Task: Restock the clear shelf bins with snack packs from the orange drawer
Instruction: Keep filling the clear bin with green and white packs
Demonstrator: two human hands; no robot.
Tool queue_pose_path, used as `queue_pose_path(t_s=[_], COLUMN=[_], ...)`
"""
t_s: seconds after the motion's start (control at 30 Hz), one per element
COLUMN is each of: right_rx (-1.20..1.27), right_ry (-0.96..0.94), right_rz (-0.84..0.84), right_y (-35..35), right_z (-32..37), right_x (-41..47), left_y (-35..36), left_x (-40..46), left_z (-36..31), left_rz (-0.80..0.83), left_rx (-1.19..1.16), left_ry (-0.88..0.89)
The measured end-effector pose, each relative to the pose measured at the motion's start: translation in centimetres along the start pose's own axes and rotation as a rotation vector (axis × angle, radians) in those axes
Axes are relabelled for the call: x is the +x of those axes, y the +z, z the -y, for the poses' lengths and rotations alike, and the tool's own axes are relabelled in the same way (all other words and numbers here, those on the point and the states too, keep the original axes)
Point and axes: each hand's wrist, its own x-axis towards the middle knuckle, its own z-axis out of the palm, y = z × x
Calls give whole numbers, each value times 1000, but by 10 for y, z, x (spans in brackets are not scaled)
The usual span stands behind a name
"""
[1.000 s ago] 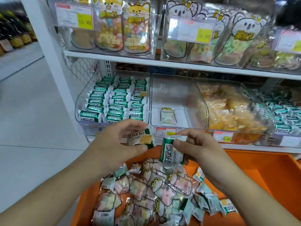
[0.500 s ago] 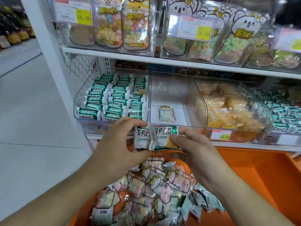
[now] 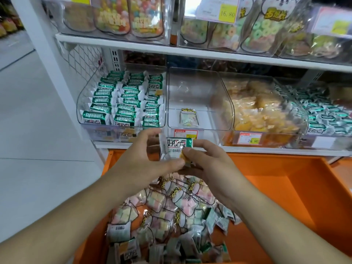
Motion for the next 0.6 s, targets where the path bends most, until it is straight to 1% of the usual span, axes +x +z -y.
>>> queue_pose_path(t_s=[0.07, 0.17, 0.3, 0.37, 0.43, 0.5, 0.6], right_rx=[-56, -131, -189, -360, -634, -875, -1130], right_ry=[13, 92, 223, 280, 362, 456, 536], right_rz=[-4, 42, 63, 11, -12, 30, 80], right_y=[-5, -15, -43, -63, -84, -102, -123], right_z=[-6, -19, -38, -58, -85, -114, -155], right_x=[1, 3, 15, 23, 28, 31, 37], left_y=[3, 13, 25, 32, 38, 44, 47], left_x=[4, 9, 20, 24, 23, 20, 18], left_z=[3, 14, 43, 62, 78, 87, 98], left_rz=[30, 94, 79, 91, 108, 115, 142], left_rx=[-47, -121, -126, -129, -123, -92, -52], left_ry=[-115, -204, -307, -370, -427, -459, -482])
